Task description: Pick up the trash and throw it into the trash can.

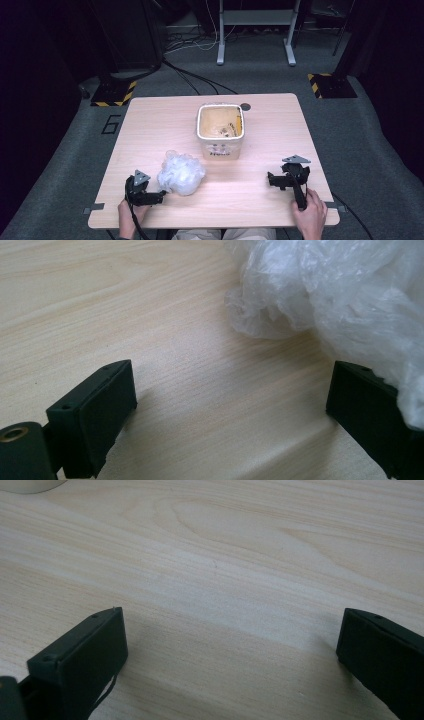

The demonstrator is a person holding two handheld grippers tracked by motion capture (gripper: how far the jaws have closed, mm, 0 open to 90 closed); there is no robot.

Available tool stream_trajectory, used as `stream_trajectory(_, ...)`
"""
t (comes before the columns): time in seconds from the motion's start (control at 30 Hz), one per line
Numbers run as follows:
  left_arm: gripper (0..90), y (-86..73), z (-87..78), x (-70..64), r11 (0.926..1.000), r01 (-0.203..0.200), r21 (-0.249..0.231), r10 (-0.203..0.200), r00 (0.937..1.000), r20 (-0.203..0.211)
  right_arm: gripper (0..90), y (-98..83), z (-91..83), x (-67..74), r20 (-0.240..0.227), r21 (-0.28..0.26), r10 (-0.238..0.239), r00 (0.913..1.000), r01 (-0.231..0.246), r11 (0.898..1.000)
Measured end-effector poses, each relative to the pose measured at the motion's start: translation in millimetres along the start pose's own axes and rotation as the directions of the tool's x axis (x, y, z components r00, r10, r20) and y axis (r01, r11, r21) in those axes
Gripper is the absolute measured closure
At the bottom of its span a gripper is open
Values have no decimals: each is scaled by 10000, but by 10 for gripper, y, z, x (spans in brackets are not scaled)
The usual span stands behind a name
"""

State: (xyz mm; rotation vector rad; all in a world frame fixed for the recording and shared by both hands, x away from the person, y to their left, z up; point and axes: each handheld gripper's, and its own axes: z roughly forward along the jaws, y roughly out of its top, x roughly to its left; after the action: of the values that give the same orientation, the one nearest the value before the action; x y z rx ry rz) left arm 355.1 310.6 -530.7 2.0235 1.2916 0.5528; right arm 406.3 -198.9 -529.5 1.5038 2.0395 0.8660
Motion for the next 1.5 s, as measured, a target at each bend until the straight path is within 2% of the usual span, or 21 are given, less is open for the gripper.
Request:
stream_trajectory(0.47, 49, -2, -2, -4, 10000, 47, 0, -47, 10000, -50, 0, 0, 1, -12, -86, -12, -102, 9999, 102, 9999)
stream_trajectory(0.77, 35, -15, -53, -28, 9997, -132, 229, 121, 9987, 490, 0, 1, 1, -13, -91, -12, -110, 9999, 110, 9999)
stream_trajectory(0.83, 31, -7, -106, -56, 9993, -251, 263, 231, 9970, 737, 0, 1, 1, -13, -83, -11, -113, 9999, 113, 9999)
stream_trajectory(0.97, 31, 19, -169, -101, 9986, -442, 283, 415, 9952, 891, 0, 1, 1, -12, -88, -8, -105, 9999, 105, 9999)
stream_trajectory(1.07, 26, 70, -244, -157, 9966, -727, 397, 671, 9896, 1271, 0, 1, 1, -12, -86, 0, -101, 9999, 101, 9999)
stream_trajectory(1.2, 24, 124, -309, -193, 9937, -1041, 414, 978, 9863, 1326, 0, 2, 1, -14, -84, -6, -120, 9999, 120, 9999)
stream_trajectory(1.23, 22, 169, -365, -206, 9920, -1193, 409, 1125, 9836, 1407, 0, 2, 1, -14, -85, -7, -118, 9999, 118, 9999)
stream_trajectory(1.4, 17, 270, -455, -244, 9908, -1333, 217, 1288, 9812, 1439, 0, 2, 1, -13, -86, -5, -115, 9999, 115, 9999)
stream_trajectory(1.5, 15, 357, -499, -273, 9864, -1631, 207, 1585, 9769, 1436, 0, 2, 1, -13, -86, -7, -115, 9999, 114, 9999)
